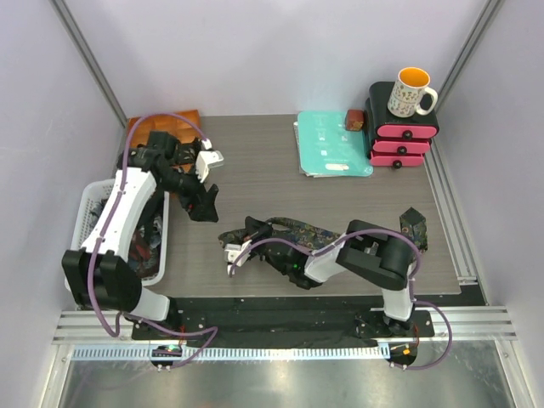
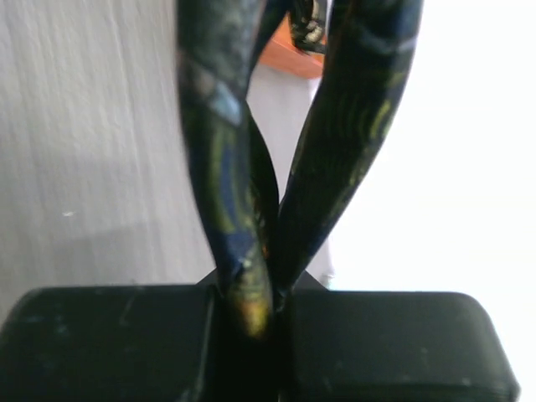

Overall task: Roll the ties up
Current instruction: Flatten out the tie at the center of the board.

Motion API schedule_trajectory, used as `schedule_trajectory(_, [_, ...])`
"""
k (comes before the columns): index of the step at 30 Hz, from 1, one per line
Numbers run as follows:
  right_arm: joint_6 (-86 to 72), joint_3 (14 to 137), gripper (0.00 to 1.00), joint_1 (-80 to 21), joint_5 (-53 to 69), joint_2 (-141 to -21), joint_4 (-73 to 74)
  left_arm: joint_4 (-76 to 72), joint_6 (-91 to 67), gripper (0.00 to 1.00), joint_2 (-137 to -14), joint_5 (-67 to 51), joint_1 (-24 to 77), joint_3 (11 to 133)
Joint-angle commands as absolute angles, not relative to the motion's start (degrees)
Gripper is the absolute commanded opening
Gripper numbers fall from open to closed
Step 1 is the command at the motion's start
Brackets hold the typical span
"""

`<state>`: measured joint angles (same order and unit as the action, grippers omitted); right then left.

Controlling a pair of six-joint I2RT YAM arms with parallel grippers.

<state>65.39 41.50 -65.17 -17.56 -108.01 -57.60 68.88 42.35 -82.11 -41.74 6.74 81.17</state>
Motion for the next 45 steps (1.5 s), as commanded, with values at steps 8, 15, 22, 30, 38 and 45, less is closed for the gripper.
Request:
schedule_trajectory(8, [83.9, 42.2, 0.01, -66.1, -23.2, -117.5, -91.5, 79.2, 33.1, 0.85, -91.2, -46.5, 9.1, 81.7])
schedule_trajectory(15, [86.0, 43.2, 0.01, -66.5, -23.5, -119.1, -94.0, 75.3, 27.4, 0.87, -96.0, -43.2, 13.1, 80.7])
schedule_trajectory(22, [86.4, 43.2, 0.01, -66.6, -24.0, -118.4, -94.5, 71.6, 23.9, 0.85, -100.5, -39.3, 14.9, 78.8])
schedule_trajectory(30, [86.7, 43.6, 0.01, -67.0, -24.3, -117.5, -94.5, 70.0, 20.3, 0.79, -105.8, -41.1, 17.1, 78.2])
schedule_trajectory(38, [87.0, 43.9, 0.01, -67.1, -24.7, -117.1, -94.3, 71.5, 18.5, 0.48, -110.2, -45.3, 17.4, 79.1])
schedule_trajectory(45, [87.2, 43.0, 0.06, -67.1, -25.5, -116.2, -93.4, 75.1, 20.1, 0.18, -112.6, -48.2, 17.4, 80.0])
